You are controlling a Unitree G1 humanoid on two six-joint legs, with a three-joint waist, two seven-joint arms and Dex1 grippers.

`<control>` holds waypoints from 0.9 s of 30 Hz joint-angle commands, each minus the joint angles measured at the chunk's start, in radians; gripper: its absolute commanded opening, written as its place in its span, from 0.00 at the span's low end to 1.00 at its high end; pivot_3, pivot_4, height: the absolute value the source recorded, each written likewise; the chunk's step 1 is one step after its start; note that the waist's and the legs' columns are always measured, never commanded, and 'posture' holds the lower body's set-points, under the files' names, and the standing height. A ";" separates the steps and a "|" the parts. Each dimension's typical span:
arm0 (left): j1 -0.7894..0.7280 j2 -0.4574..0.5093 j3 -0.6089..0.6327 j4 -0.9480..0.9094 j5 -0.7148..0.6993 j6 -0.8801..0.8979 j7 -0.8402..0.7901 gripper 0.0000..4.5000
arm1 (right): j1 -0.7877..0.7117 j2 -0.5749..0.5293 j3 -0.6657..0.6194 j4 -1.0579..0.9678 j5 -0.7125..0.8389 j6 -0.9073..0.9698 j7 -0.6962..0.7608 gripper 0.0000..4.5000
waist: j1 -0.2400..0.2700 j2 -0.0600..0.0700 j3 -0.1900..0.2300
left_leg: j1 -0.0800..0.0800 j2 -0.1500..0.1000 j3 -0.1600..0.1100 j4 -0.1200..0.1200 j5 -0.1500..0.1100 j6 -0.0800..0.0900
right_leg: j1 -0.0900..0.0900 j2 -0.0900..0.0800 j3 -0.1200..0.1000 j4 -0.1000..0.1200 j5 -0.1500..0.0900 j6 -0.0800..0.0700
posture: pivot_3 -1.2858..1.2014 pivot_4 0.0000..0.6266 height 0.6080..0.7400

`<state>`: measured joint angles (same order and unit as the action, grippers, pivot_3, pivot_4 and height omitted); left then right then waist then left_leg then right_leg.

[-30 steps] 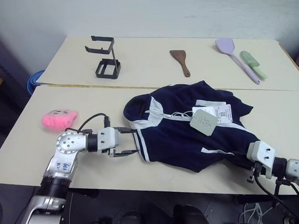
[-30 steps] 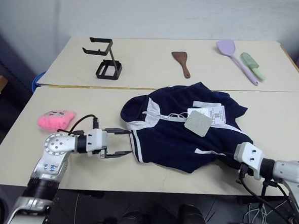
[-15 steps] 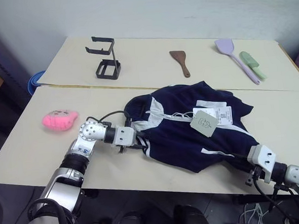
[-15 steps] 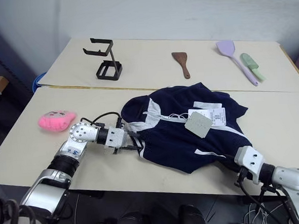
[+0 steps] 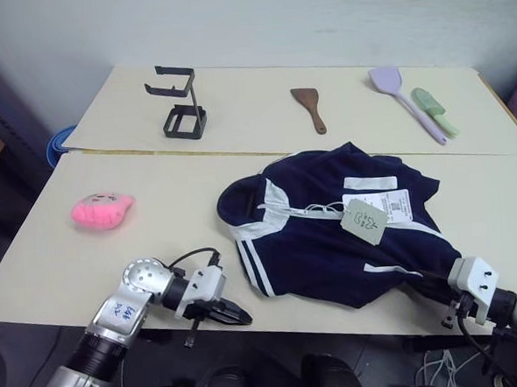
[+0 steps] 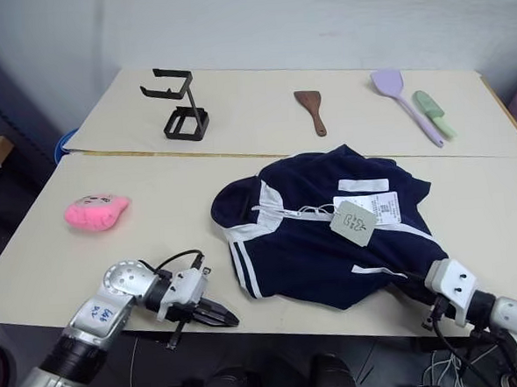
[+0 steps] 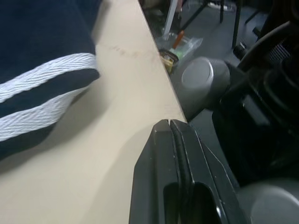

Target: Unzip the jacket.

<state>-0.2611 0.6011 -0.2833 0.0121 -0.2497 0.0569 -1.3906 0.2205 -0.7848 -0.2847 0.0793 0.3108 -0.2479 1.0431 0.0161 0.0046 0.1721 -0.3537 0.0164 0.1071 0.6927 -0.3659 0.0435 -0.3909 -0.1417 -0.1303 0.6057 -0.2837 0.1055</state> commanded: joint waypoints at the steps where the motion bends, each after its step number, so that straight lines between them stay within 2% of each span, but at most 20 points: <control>1: 0.009 -0.011 0.026 -0.028 0.011 -0.034 0.065 0.00 | 0.003 -0.033 -0.068 0.024 0.079 0.063 0.039 0.00 | 0.005 0.000 0.000 | 0.000 0.000 0.000 0.000 0.000 0.000 | 0.000 0.000 0.000 0.000 0.000 0.000 | 0.52 0.24 1.00; 3: 0.009 -0.011 0.049 -0.031 -0.012 -0.003 0.091 0.00 | -0.003 -0.026 -0.087 0.037 0.098 0.042 0.054 0.15 | 0.007 0.000 0.000 | 0.000 0.000 0.000 0.000 0.000 0.000 | 0.000 0.000 0.000 0.000 0.000 0.000 | 0.52 0.24 1.00; 6: 0.012 0.014 0.121 -0.076 -0.101 0.105 0.110 0.14 | 0.024 -0.034 -0.110 0.030 0.089 0.005 0.076 0.36 | 0.006 0.001 0.001 | -0.001 0.000 0.000 0.000 0.000 0.000 | 0.000 0.000 -0.001 0.000 0.000 0.000 | 0.52 0.24 1.00; 10: 0.017 0.076 0.214 -0.138 -0.204 0.234 0.108 0.40 | 0.150 -0.047 -0.195 -0.109 0.154 0.081 0.107 0.66 | 0.007 0.003 0.002 | -0.001 0.000 -0.001 0.000 0.000 0.000 | -0.001 -0.001 -0.002 0.000 0.000 0.000 | 0.52 0.24 1.00; 13: 0.001 0.107 0.263 -0.147 -0.241 0.264 0.107 0.59 | 0.303 -0.078 -0.307 -0.306 0.314 0.268 0.163 0.87 | 0.009 0.005 0.003 | -0.001 0.000 -0.002 0.000 0.000 0.000 | 0.000 -0.001 -0.002 -0.001 0.000 0.000 | 0.52 0.24 1.00; 15: -0.035 0.090 0.279 -0.123 -0.237 0.240 0.125 0.74 | 0.349 -0.107 -0.378 -0.415 0.409 0.406 0.142 1.00 | 0.009 0.005 0.004 | -0.001 0.000 -0.002 0.000 0.000 0.000 | 0.000 -0.002 -0.002 -0.001 0.000 0.000 | 0.52 0.24 1.00; 16: -0.072 0.060 0.277 -0.090 -0.218 0.202 0.149 0.84 | 0.337 -0.126 -0.399 -0.454 0.445 0.463 0.111 1.00 | 0.009 0.004 0.005 | -0.001 0.000 -0.002 0.000 0.000 0.000 | 0.000 -0.002 -0.002 -0.001 0.000 0.000 | 0.52 0.24 1.00; 18: -0.136 0.008 0.255 -0.029 -0.176 0.149 0.177 0.95 | 0.259 -0.153 -0.389 -0.478 0.456 0.518 0.052 1.00 | 0.009 0.002 0.006 | -0.001 0.000 -0.002 0.000 0.000 0.000 | 0.001 -0.002 -0.002 -0.003 0.001 0.001 | 0.52 0.24 1.00; 20: -0.184 -0.030 0.225 0.026 -0.133 0.097 0.185 0.95 | 0.160 -0.175 -0.345 -0.464 0.427 0.549 0.005 1.00 | 0.007 0.000 0.005 | -0.001 -0.001 -0.002 0.000 0.000 0.000 | 0.001 -0.003 -0.001 -0.003 0.001 0.002 | 0.52 0.24 1.00; 24: -0.302 -0.134 0.165 0.161 -0.079 0.017 0.189 0.98 | -0.234 -0.200 -0.101 -0.272 0.269 0.576 -0.087 1.00 | 0.005 0.000 0.006 | -0.003 -0.001 0.000 0.000 0.000 -0.001 | -0.003 0.001 -0.002 -0.001 0.001 0.002 | 0.52 0.24 1.00; 27: -0.384 -0.202 0.132 0.284 -0.021 -0.072 0.205 0.98 | -0.480 -0.188 0.065 -0.073 0.149 0.534 -0.027 1.00 | 0.007 0.000 0.007 | -0.006 -0.001 0.002 0.000 0.001 -0.001 | -0.005 0.009 -0.006 0.002 0.001 0.002 | 0.52 0.24 1.00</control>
<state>-0.6150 0.4081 -0.1470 0.2615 -0.2929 0.0346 -1.1929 -0.2154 -0.9648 -0.2589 -0.0626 0.5118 0.3094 0.9901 0.0231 0.0045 0.1787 -0.3605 0.0153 0.1087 0.6927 -0.3644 0.0429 -0.3965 -0.1324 -0.1372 0.6077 -0.2826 0.1073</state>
